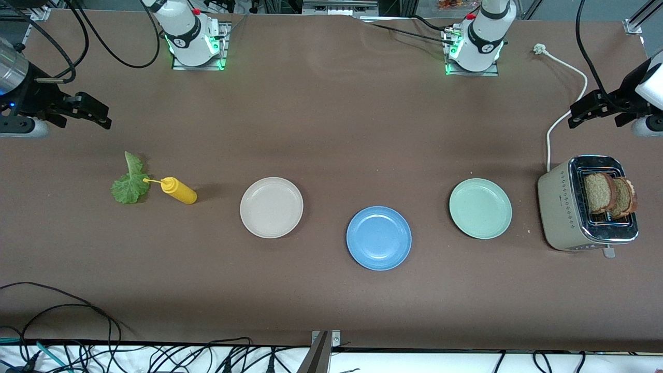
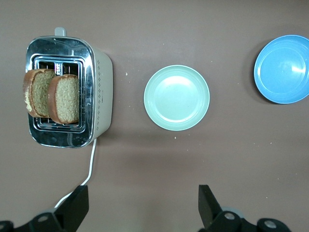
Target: Make sandwich in blue plate with both arms
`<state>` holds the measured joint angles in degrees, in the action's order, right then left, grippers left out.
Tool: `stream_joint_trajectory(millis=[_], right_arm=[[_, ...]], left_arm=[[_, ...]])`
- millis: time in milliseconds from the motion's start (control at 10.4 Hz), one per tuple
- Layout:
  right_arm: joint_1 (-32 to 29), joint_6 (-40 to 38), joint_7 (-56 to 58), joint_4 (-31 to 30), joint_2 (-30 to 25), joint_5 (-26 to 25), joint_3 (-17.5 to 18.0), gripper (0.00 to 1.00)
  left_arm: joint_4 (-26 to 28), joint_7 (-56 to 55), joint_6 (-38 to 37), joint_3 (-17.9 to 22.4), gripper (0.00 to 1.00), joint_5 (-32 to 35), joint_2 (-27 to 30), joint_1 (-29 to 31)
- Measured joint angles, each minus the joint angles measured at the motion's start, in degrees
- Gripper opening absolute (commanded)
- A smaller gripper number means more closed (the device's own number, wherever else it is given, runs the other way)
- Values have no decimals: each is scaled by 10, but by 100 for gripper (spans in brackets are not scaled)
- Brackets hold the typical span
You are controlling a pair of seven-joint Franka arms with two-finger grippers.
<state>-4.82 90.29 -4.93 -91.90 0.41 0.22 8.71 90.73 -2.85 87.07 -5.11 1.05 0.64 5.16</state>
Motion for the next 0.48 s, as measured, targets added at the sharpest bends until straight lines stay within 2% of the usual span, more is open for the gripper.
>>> stream_joint_trajectory(millis=[479], right_arm=[[3,-7,0,0,12,0,8,100]], left_arm=[[0,0,0,0,100,0,0,0]])
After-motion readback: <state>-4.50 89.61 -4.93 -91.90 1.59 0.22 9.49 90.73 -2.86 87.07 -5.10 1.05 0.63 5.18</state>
